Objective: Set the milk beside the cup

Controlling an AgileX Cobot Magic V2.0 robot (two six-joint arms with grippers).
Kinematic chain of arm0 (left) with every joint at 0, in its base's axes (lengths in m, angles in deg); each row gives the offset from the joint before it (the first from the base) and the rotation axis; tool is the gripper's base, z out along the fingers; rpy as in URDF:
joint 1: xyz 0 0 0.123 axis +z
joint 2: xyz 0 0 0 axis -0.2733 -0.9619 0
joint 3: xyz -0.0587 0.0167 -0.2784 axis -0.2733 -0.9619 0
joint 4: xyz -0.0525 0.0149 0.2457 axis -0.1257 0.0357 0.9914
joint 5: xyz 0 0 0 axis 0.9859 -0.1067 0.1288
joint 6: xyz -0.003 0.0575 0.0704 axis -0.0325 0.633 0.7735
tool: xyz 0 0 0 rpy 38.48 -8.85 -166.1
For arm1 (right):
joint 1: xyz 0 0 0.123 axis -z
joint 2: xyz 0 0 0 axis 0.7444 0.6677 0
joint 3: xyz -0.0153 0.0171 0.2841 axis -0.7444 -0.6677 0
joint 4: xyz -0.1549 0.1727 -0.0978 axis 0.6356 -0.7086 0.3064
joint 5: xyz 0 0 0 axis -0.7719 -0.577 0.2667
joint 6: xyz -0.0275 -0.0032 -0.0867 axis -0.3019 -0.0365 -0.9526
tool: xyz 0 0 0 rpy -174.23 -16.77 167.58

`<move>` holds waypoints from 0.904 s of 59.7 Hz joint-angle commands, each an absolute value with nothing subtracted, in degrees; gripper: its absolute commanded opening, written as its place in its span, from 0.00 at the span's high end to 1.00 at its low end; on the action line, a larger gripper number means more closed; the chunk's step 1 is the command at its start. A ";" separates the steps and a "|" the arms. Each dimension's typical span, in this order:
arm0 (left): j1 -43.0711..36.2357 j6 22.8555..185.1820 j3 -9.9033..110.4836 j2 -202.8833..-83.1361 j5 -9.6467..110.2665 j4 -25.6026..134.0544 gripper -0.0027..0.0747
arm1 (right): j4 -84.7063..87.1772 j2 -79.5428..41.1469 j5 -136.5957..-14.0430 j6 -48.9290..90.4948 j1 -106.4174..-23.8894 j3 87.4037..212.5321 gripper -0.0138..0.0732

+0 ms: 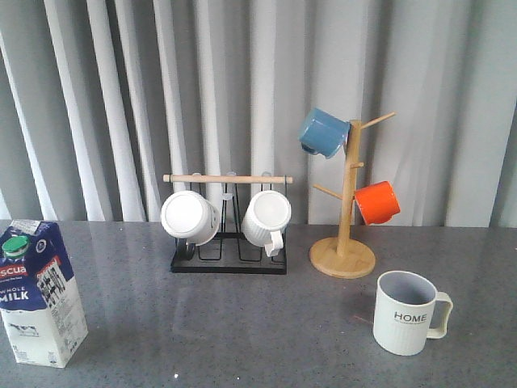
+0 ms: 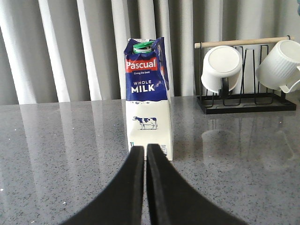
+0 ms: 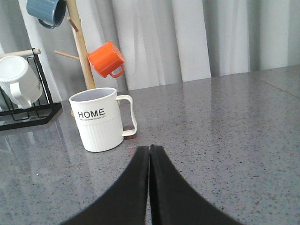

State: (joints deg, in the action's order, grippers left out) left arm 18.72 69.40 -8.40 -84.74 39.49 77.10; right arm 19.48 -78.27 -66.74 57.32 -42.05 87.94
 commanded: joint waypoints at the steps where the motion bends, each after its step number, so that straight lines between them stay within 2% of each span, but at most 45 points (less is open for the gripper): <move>1: 18.79 68.99 -6.95 -84.07 33.45 76.51 0.97 | 19.00 -79.03 -61.82 59.56 -41.82 87.48 0.85; 21: 18.59 58.73 -6.84 -84.07 16.64 76.45 0.97 | 12.68 -79.03 -61.36 59.68 -41.82 87.54 0.85; 37: 18.59 49.59 -5.32 -84.07 14.04 76.74 0.92 | 13.41 -77.69 -58.55 58.96 -41.82 92.75 0.80; 45: 18.59 49.39 -1.37 -84.07 17.31 76.69 0.82 | 16.64 -73.42 -59.81 58.96 -41.82 99.98 0.68; 54: 18.59 47.31 5.50 -84.13 24.82 76.50 0.64 | 16.92 -66.25 -61.27 58.96 -41.82 108.25 0.40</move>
State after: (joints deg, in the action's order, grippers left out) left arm 18.72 49.18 0.62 -84.74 24.37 76.94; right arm 16.27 -70.30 -63.95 59.60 -42.05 102.87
